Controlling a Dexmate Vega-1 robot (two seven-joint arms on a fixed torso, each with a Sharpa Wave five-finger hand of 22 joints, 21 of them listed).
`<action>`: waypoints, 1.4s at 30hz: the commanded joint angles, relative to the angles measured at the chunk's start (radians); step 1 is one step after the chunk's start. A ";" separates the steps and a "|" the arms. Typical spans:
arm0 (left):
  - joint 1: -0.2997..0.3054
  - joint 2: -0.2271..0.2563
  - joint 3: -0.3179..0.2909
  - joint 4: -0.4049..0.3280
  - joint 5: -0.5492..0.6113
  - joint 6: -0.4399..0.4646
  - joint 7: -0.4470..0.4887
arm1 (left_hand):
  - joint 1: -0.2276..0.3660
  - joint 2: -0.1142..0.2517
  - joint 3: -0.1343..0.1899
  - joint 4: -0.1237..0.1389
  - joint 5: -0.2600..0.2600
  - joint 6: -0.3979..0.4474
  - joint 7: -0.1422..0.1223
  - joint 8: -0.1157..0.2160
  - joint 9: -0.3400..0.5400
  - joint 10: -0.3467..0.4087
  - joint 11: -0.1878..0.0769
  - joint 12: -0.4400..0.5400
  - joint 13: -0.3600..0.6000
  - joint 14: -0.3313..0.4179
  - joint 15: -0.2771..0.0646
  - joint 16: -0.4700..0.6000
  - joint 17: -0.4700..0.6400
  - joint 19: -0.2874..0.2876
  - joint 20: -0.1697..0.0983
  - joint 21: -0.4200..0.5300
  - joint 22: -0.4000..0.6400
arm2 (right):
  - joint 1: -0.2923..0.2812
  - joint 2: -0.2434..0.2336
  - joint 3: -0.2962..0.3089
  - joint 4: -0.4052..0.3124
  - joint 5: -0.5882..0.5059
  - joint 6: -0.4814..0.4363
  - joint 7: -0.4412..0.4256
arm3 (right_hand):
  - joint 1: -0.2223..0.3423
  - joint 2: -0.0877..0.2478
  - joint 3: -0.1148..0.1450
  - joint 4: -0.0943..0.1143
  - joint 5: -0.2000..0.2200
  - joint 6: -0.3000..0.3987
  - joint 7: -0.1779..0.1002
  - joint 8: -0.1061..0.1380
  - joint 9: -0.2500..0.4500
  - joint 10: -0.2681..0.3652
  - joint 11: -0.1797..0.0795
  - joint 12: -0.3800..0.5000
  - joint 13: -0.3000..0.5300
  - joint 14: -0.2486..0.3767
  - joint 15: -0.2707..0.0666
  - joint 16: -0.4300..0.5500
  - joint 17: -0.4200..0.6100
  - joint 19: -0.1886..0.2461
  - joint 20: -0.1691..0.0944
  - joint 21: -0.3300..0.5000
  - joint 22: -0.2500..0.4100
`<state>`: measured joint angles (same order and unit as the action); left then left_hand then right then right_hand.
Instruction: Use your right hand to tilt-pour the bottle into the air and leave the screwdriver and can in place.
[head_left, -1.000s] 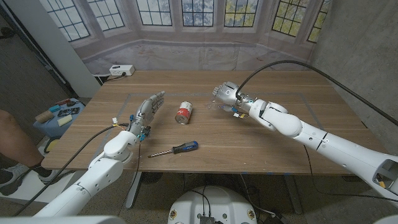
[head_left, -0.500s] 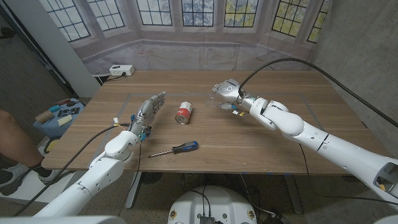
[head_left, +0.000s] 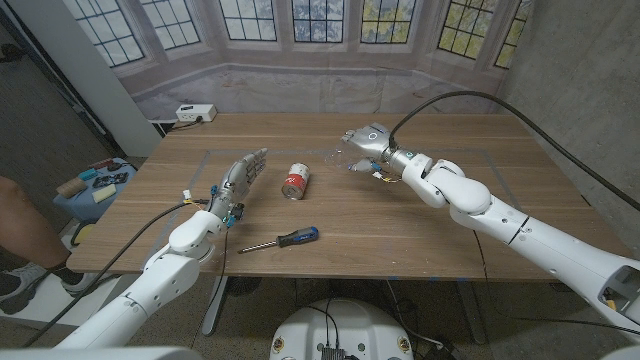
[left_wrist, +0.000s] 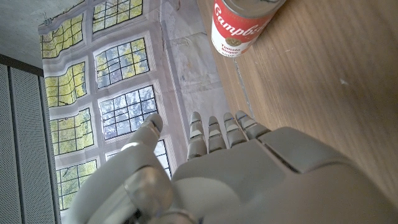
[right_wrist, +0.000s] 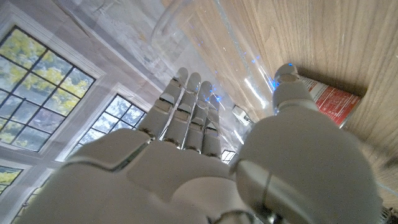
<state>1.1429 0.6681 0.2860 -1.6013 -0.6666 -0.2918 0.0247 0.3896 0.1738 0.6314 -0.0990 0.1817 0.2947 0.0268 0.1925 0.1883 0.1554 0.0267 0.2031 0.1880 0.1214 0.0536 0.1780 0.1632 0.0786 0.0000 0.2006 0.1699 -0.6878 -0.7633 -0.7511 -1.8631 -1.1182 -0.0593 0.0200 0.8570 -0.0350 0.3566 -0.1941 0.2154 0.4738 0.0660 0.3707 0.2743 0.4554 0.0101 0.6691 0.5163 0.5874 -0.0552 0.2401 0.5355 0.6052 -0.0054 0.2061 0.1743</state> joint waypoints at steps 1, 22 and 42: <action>0.002 0.002 -0.004 -0.004 -0.009 0.005 0.000 | 0.003 -0.002 0.001 0.002 0.008 0.008 -0.003 -0.001 0.005 0.009 -0.001 0.001 0.002 0.007 -0.001 -0.002 0.003 0.006 0.005 -0.004 0.006 | -0.026 0.025 0.038 0.000 0.171 0.001 -0.025 | 0.012 0.008 0.044 0.038 0.009 0.063 -0.050 0.006 -0.001 0.014 -0.002 0.009 0.002 0.008 -0.057 0.006 0.007 0.013 0.001 0.004 0.003; 0.008 -0.011 -0.015 -0.001 -0.048 -0.001 -0.017 | 0.001 -0.002 0.001 0.004 0.008 0.008 -0.003 -0.002 0.005 0.006 -0.002 0.000 0.002 0.006 -0.005 -0.002 0.004 0.005 0.004 -0.004 0.006 | -0.058 0.063 0.074 0.006 0.370 -0.049 -0.072 | 0.014 0.010 0.040 0.038 0.004 0.071 -0.050 0.003 0.000 0.021 0.001 0.012 0.003 0.012 -0.058 0.012 0.023 0.013 0.001 0.001 0.003; 0.000 0.003 -0.026 0.013 -0.060 -0.006 -0.049 | 0.001 -0.002 -0.001 0.004 0.007 0.002 -0.008 -0.003 0.005 0.001 -0.002 -0.001 0.002 0.000 -0.002 -0.002 0.004 0.002 0.012 -0.005 0.006 | -0.072 0.127 0.068 0.021 0.518 -0.091 -0.160 | 0.024 0.016 0.036 0.036 -0.001 0.081 -0.050 0.001 0.001 0.027 0.000 0.014 0.003 0.013 -0.058 0.021 0.041 0.015 0.000 0.001 0.004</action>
<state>1.1506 0.6664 0.2652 -1.5987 -0.7206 -0.2940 -0.0097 0.3896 0.1738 0.6314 -0.0991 0.1817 0.2947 0.0268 0.1925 0.1883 0.1554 0.0267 0.2031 0.1880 0.1214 0.0536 0.1780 0.1655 0.0787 0.0076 0.1956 0.1699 -0.7498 -0.6663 -0.6807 -1.8459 -0.6778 -0.1321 -0.0940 0.8645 -0.0425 0.3563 -0.1939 0.2145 0.4932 0.0716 0.3648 0.2743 0.4748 0.0120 0.6773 0.5164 0.5924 -0.0572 0.2555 0.5726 0.6175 -0.0037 0.2061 0.1743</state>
